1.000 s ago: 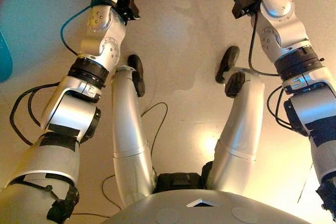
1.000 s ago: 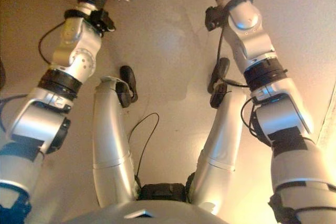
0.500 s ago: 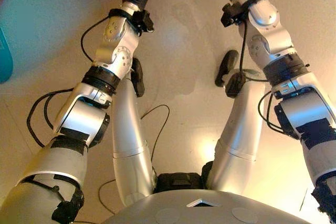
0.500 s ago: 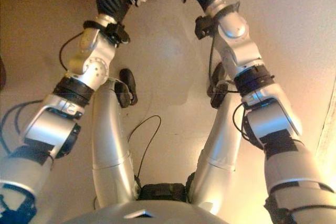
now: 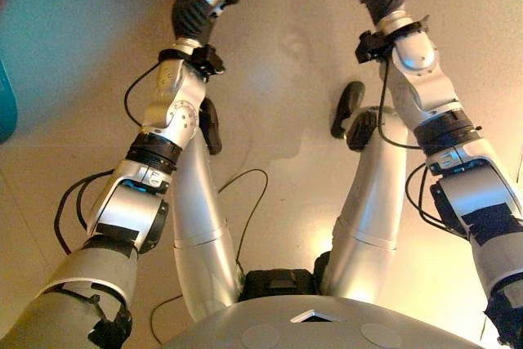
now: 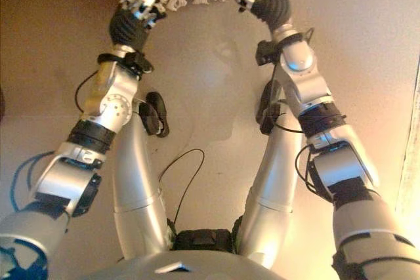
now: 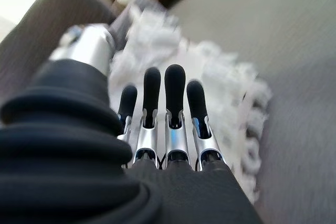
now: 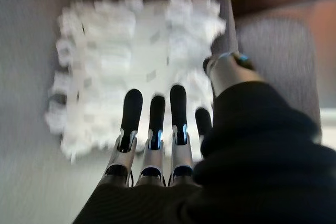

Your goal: Pick up the cushion and take it to the sofa

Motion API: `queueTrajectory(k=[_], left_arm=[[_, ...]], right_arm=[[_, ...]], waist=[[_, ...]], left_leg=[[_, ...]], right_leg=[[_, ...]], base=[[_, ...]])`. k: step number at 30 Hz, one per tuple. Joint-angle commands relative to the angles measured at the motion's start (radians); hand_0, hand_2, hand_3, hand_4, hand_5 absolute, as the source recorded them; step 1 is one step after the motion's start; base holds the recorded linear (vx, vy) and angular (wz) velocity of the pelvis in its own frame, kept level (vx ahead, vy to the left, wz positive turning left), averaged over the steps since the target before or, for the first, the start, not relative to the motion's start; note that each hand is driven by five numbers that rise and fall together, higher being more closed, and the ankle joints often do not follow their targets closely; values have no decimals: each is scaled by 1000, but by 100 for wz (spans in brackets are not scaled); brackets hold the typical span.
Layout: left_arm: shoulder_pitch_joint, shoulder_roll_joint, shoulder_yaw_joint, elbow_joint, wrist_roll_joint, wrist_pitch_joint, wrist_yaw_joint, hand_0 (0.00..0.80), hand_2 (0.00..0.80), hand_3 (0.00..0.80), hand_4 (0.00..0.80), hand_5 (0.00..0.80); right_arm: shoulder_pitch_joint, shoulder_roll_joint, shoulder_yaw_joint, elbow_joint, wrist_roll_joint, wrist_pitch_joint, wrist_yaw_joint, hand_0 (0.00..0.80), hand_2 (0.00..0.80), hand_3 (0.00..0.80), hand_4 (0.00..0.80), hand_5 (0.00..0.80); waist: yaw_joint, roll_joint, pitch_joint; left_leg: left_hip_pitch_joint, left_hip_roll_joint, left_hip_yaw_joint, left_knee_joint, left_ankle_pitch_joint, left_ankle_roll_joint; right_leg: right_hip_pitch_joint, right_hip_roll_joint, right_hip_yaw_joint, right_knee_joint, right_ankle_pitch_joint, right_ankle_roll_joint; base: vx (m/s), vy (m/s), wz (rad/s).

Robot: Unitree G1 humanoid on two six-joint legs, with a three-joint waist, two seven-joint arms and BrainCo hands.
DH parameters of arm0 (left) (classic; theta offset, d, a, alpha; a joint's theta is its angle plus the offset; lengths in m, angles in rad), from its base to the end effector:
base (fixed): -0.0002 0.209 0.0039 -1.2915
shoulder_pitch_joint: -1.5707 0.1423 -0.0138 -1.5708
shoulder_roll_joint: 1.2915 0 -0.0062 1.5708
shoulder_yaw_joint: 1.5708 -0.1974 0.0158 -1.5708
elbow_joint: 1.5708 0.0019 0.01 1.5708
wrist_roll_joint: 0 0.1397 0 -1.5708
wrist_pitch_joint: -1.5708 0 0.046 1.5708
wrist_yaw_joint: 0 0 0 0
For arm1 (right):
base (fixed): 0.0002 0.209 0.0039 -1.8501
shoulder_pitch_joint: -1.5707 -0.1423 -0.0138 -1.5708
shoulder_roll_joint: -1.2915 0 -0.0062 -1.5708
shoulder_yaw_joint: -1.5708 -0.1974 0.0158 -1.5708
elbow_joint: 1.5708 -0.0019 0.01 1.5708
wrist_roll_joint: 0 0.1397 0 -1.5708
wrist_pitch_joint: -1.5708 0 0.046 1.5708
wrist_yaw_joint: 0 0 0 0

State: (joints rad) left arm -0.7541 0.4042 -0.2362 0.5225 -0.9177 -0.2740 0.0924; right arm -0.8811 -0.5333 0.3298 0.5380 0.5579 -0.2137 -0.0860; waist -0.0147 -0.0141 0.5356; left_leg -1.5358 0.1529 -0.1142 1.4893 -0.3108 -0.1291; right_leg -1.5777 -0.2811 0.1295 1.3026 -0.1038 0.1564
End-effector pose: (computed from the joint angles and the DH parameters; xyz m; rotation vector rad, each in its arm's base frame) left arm 0.3386 0.1786 0.1508 -0.4397 -0.3623 -0.0731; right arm 0.3480 -0.1861 0.1915 -0.0891 -0.4510 0.1267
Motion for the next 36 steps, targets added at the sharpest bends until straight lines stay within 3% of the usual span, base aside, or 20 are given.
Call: queueTrajectory(k=[1, 6, 9, 13, 17, 22, 27, 36], left_arm=[[53, -30, 53, -13, 49, -83, 4, 0, 0, 0, 0, 0], [124, -15, 91, -9, 50, -122, -9, 0, 0, 0, 0, 0], [154, -22, 84, 6, 47, -131, 0, 0, 0, 0, 0, 0], [187, -34, 51, 79, 82, -84, -2, 0, 0, 0, 0, 0], [302, -73, 9, 159, 102, -42, -34, 0, 0, 0, 0, 0], [436, -96, 16, 226, 109, 21, -90, 0, 0, 0, 0, 0], [512, -118, -4, 323, 168, 65, -121, 0, 0, 0, 0, 0], [603, -154, 18, 522, 305, 148, -145, 0, 0, 0, 0, 0]], right_arm=[[58, -8, -45, -65, -60, -66, -31, 0, 0, 0, 0, 0], [155, -20, -84, -90, -61, -99, -21, 0, 0, 0, 0, 0], [205, -6, -89, -91, -62, -98, -26, 0, 0, 0, 0, 0], [286, 31, -80, -54, -100, -73, -49, 0, 0, 0, 0, 0], [495, 76, -103, -21, -79, -75, -23, 0, 0, 0, 0, 0], [666, 113, -102, 59, -50, -66, 9, 0, 0, 0, 0, 0], [717, 163, -86, 215, -91, -33, 41, 0, 0, 0, 0, 0], [808, 247, -108, 457, -119, 38, 57, 0, 0, 0, 0, 0]], waist=[[-11, 50, -16], [-13, 43, -100], [-17, 43, -135], [-21, 38, -156], [-18, 26, -167], [-8, 28, -187], [14, 26, -204], [48, 8, -255]], left_leg=[[-34, 5, 8, -343, 339, -11], [-3, 22, 34, -449, 349, -14], [134, 29, 64, -595, 354, -13], [348, 28, 92, -777, 367, -15], [591, 28, 111, -935, 366, -11], [753, 41, 131, -1028, 343, -7], [911, 3, 153, -1184, 374, 9], [1132, -24, 174, -1280, 353, 21]], right_leg=[[8, 1, -10, -147, 176, 14], [37, -1, -33, -252, 191, 22], [185, 9, -68, -411, 199, 26], [425, 12, -109, -650, 214, 28], [663, -19, -159, -854, 237, 49], [797, -55, -197, -929, 236, 64], [949, -70, -243, -1061, 272, 67], [1209, -82, -303, -1196, 300, 74]], base=[[-42, -69, -12], [-44, -60, -14], [-70, -70, -29], [-36, -101, 5], [43, -115, 13], [33, -12, 10], [-7, 51, 6], [93, 38, 6]])
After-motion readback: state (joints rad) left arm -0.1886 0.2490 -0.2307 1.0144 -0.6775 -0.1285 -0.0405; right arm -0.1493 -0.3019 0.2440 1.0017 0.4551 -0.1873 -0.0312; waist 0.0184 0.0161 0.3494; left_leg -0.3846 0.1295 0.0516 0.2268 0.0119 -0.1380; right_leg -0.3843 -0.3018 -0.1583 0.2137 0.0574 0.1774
